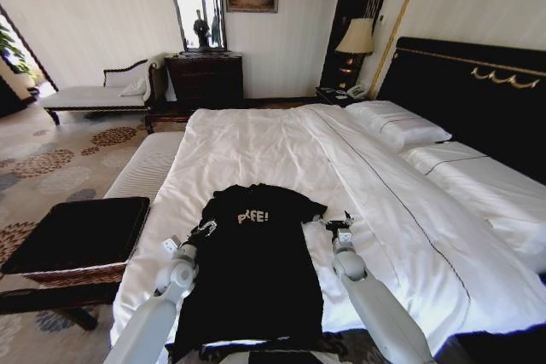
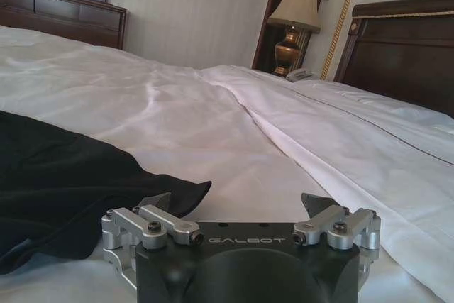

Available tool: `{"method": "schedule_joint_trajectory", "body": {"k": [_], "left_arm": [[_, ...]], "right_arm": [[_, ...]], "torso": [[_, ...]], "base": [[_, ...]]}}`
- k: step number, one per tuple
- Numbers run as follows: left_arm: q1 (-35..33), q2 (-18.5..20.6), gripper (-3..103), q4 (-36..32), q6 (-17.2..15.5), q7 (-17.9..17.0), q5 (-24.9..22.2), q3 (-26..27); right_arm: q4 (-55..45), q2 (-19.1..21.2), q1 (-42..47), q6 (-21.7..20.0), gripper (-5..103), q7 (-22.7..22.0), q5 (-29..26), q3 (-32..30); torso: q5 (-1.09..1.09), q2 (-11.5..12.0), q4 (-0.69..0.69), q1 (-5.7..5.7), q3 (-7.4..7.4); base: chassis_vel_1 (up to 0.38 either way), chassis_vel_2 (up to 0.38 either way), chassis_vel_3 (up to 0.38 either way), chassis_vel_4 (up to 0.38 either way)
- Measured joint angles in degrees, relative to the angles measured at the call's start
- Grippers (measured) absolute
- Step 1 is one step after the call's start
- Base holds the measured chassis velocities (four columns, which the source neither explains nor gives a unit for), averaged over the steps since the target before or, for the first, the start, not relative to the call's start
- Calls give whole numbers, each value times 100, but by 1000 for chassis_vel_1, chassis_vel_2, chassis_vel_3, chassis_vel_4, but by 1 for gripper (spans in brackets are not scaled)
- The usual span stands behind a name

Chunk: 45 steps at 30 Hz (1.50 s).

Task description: Fold the clothes on the bed and place them into the basket.

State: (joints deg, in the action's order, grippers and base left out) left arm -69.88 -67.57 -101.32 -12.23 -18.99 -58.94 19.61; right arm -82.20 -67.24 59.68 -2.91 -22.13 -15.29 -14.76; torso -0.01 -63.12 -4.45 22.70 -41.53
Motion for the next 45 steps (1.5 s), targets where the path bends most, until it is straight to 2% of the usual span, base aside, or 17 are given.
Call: {"method": "schedule_joint_trajectory", "body": {"k": [8, 15, 22, 26, 27, 30, 32, 33, 35, 39, 42, 45], "left_arm": [[-87, -50, 100, -189, -101, -84, -385, -90], [653, -94, 100, 569, -83, -37, -483, -310], [1247, -262, 100, 1261, 5, 69, -293, -455], [1538, -437, 100, 1627, 217, 119, 286, -467], [1538, -437, 100, 1627, 217, 119, 286, -467], [1563, -405, 100, 1514, 509, 159, 906, -409], [1558, -236, 100, 1322, 627, 159, 1216, -371], [1558, -236, 100, 1322, 627, 159, 1216, -371], [1532, 55, 100, 1122, 682, 197, 1386, -330], [1425, 351, 100, 1045, 684, 258, 1383, -233], [1259, 424, 100, 1009, 666, 266, 1244, -90], [924, 401, 100, 718, 510, 213, 749, 148]], "right_arm": [[35, -17, -9, -2, 100, -8, 11, -20], [0, 69, 1, -1, 100, -19, -13, -54], [-61, 70, 56, 9, 100, -19, -48, -76], [-103, 59, 27, 9, 100, -19, -86, -59], [-103, 59, 27, 9, 100, -19, -86, -59], [-109, 51, 28, 21, 100, -16, -89, -58], [-103, 31, 39, 46, 100, -6, -77, -61], [-103, 31, 39, 46, 100, -6, -77, -61], [-80, -9, 41, 77, 100, 7, -77, -61], [-71, -20, 25, 108, 100, 55, -61, -50], [-68, -51, -2, 120, 100, 66, -44, -49], [-69, -93, 0, 120, 100, 64, -20, -37]], "torso": [[1, 0, 1, -1, 1], [2, 0, -1, -1, 0], [1, 0, -2, -1, 0], [3, 0, -1, 0, 0], [3, 0, -1, 0, 0], [2, 0, -1, -1, 0], [2, 0, -1, -1, 0], [2, 0, -1, -1, 0], [1, 0, 0, -1, 0], [2, 0, -1, -1, 1], [3, 0, 0, -1, 1], [3, 0, 1, -1, 1]], "base": [[0, 0, 0, 0], [0, 0, 0, 0], [0, 0, 0, 0], [0, 0, 0, 0], [0, 0, 0, 0], [0, 0, 0, 0], [0, 0, 0, 0], [0, 0, 0, 0], [0, 0, 0, 0], [0, 0, 0, 0], [0, 0, 0, 0], [0, 0, 0, 0]]}}
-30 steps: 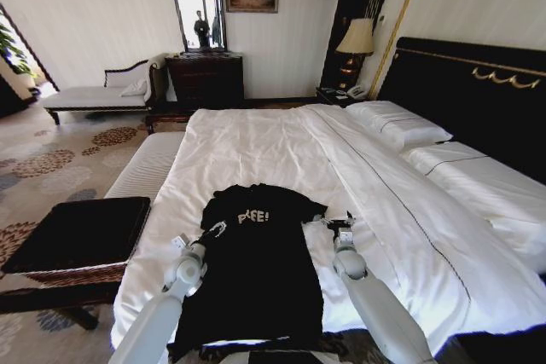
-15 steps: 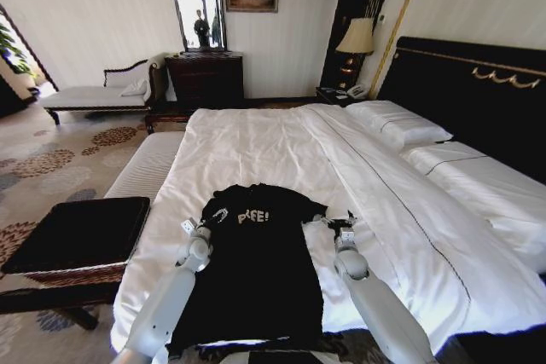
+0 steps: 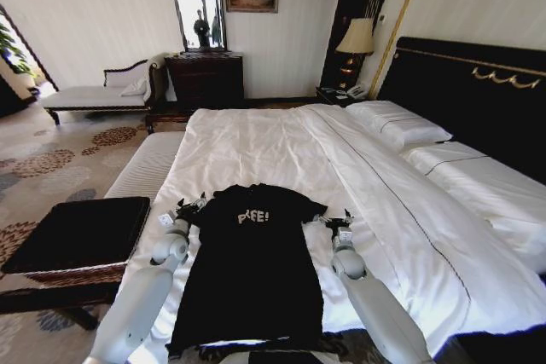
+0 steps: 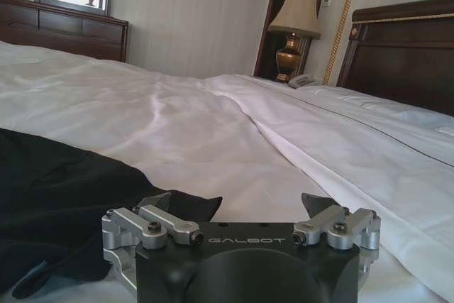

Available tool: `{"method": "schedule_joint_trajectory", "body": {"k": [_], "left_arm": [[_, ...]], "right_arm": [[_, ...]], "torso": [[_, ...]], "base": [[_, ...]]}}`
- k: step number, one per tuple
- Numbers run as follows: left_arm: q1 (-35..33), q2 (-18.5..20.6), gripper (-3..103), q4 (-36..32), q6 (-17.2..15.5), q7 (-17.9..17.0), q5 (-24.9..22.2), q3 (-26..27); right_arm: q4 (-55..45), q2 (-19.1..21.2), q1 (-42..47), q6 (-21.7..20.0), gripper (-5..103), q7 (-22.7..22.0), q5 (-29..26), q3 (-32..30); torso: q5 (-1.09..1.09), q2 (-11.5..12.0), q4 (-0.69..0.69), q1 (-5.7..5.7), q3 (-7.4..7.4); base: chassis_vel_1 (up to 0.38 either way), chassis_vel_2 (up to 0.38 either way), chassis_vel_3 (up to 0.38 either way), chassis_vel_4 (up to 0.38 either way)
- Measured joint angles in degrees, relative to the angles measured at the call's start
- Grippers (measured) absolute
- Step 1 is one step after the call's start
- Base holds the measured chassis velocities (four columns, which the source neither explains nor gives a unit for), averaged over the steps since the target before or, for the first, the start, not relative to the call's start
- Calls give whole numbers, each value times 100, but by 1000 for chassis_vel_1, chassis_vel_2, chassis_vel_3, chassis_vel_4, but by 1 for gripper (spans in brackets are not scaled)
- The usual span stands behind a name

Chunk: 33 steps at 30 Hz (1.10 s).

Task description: Fold the clothes on the bed and place them into the basket.

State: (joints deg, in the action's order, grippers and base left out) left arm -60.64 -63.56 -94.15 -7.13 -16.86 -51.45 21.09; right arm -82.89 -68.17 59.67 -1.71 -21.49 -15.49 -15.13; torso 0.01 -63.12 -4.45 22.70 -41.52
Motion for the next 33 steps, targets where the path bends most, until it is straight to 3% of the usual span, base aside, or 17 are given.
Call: {"method": "schedule_joint_trajectory", "body": {"k": [2, 4, 5, 13, 19, 26, 33], "left_arm": [[-106, -23, 100, -111, -71, -26, -192, 67], [-415, -50, 100, -356, -335, -91, -776, 196], [-496, -50, 100, -396, -376, -91, -851, 211], [-1176, -56, 100, -437, -504, 41, -792, 315], [-569, -182, 100, 152, -426, 310, -900, 101], [275, -406, 100, 772, -400, 609, -1541, -318], [689, -730, 100, 1040, -132, 627, -1244, -296]], "right_arm": [[0, -5, 8, 0, 100, 0, 12, 5], [-2, -20, 31, 3, 100, -4, 30, 23], [-3, -20, 32, 2, 100, -5, 31, 25], [-19, 76, 28, 0, 100, -30, 3, -19], [-26, 44, 62, 2, 100, -32, -5, -14], [-110, -105, 55, -55, 100, -43, 16, 88], [-133, -75, 9, -77, 100, -47, 6, 105]], "torso": [[0, -1, -1, 0, 0], [-1, 0, -3, 0, 0], [-2, 0, -2, 0, 0], [-1, -1, 1, -1, 0], [0, -1, -3, 0, 0], [-2, -1, -1, 0, 0], [0, 0, -2, 0, 0]], "base": [[0, 0, 0, 0], [0, 0, 0, 0], [0, 0, 0, 0], [0, 0, 0, 0], [0, 0, 0, 0], [0, 0, 0, 0], [0, 0, 0, 0]]}}
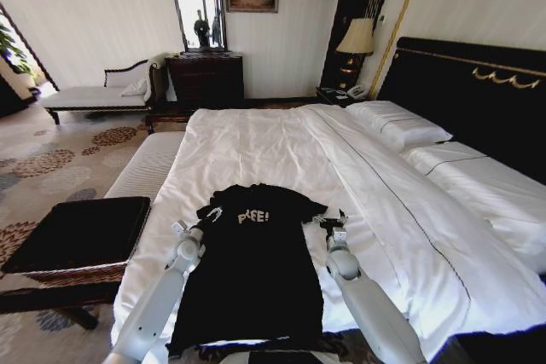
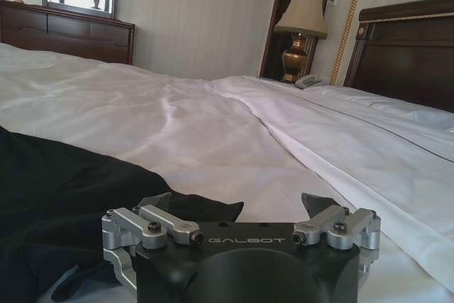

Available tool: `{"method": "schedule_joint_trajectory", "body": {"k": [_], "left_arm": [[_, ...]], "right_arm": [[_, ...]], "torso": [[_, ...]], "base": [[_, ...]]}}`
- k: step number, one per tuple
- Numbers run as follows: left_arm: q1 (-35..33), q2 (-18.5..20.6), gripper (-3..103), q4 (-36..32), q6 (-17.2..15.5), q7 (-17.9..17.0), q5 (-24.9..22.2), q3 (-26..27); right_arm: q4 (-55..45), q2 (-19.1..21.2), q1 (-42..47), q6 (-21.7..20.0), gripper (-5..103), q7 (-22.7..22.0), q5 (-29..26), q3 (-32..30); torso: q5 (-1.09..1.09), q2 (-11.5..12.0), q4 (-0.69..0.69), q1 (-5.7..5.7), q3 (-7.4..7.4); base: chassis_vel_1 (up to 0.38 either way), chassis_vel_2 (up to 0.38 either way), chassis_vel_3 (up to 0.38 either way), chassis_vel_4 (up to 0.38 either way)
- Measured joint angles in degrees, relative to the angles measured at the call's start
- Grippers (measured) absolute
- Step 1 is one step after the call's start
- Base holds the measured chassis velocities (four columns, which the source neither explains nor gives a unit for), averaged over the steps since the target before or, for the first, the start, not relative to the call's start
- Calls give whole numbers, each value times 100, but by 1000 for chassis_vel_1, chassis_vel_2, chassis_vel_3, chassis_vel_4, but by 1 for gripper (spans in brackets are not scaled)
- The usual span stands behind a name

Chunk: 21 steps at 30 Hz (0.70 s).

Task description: Fold the clothes on the bed and place them into the basket.

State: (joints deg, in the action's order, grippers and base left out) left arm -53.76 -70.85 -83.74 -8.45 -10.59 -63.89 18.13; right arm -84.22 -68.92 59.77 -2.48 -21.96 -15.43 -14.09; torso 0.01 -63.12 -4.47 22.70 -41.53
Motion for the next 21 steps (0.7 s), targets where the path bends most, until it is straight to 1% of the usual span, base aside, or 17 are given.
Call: {"method": "schedule_joint_trajectory", "body": {"k": [2, 9, 14, 15, 19, 21], "left_arm": [[67, -10, 100, -2, 96, 0, 176, 67], [8, 160, 100, -98, 90, 89, 228, 113], [-348, 171, 100, -514, -19, 157, 233, -138], [-348, 171, 100, -514, -19, 157, 233, -138], [-426, 47, 100, -519, -6, 218, 518, -489], [-426, 15, 100, -516, 2, 232, 585, -579]], "right_arm": [[0, 4, 15, 0, 100, 0, 0, -1], [34, -23, 5, 1, 100, 1, 17, 22], [53, -27, -26, 7, 100, 3, 19, 40], [53, -27, -26, 7, 100, 3, 19, 40], [44, -3, -6, 9, 100, 2, 14, 33], [41, -1, 2, 10, 100, 2, 13, 26]], "torso": [[-2, 0, 0, 0, 0], [-1, 0, 2, 0, 0], [-2, 0, 1, 0, 0], [-2, 0, 1, 0, 0], [-1, 0, 1, -1, 0], [-1, 0, 1, 0, 0]], "base": [[0, 0, 0, 0], [0, 0, 0, 0], [0, 0, 0, 0], [0, 0, 0, 0], [0, 0, 0, 0], [0, 0, 0, 0]]}}
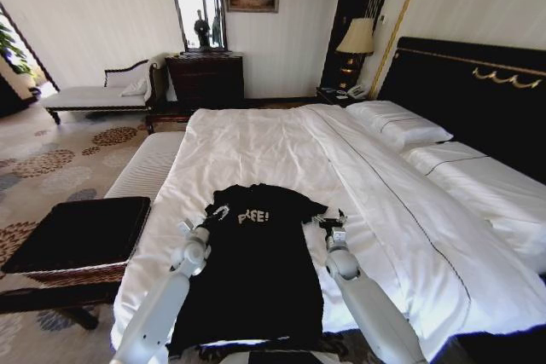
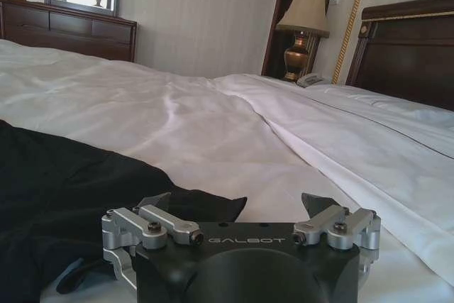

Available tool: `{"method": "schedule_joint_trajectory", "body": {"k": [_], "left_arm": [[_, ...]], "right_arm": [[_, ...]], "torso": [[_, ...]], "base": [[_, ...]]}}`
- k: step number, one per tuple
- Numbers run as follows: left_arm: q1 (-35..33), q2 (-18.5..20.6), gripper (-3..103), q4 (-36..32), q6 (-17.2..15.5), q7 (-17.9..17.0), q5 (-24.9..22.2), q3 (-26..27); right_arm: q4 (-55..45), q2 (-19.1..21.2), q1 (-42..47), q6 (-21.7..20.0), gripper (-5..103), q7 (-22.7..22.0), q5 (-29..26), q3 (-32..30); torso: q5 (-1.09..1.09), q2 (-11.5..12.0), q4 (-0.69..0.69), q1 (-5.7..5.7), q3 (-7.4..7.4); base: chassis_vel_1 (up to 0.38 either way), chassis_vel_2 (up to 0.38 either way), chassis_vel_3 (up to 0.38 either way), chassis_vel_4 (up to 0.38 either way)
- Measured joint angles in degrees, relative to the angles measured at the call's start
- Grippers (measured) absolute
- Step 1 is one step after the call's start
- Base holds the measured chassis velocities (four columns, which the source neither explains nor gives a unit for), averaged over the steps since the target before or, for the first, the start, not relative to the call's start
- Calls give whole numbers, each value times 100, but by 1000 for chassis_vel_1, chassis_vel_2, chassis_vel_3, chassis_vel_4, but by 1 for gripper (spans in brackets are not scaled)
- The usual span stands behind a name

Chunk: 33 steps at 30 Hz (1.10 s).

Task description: Fold the clothes on the bed and place them into the basket.

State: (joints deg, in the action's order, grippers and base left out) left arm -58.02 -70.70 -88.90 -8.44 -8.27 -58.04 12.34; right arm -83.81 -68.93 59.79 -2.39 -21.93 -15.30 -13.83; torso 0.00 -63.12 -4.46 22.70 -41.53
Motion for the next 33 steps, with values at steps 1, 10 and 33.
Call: {"method": "schedule_joint_trajectory", "body": {"k": [1, 10, 33], "left_arm": [[6, -39, 100, -5, 15, 11, 87, -108], [-172, 27, 100, -387, 136, 84, 885, -551], [-635, 59, 101, -320, -138, 99, -1071, 845]], "right_arm": [[-4, 2, 14, 2, 100, 0, -1, -11], [-8, -36, 43, 12, 100, -1, 3, -26], [-91, 32, 208, 36, 100, 2, 38, -77]], "torso": [[0, 0, 0, 0, 0], [0, 0, -1, 0, 0], [1, 0, -2, 0, 0]], "base": [[0, 0, 0, 0], [0, 0, 0, 0], [0, 0, 0, 0]]}}
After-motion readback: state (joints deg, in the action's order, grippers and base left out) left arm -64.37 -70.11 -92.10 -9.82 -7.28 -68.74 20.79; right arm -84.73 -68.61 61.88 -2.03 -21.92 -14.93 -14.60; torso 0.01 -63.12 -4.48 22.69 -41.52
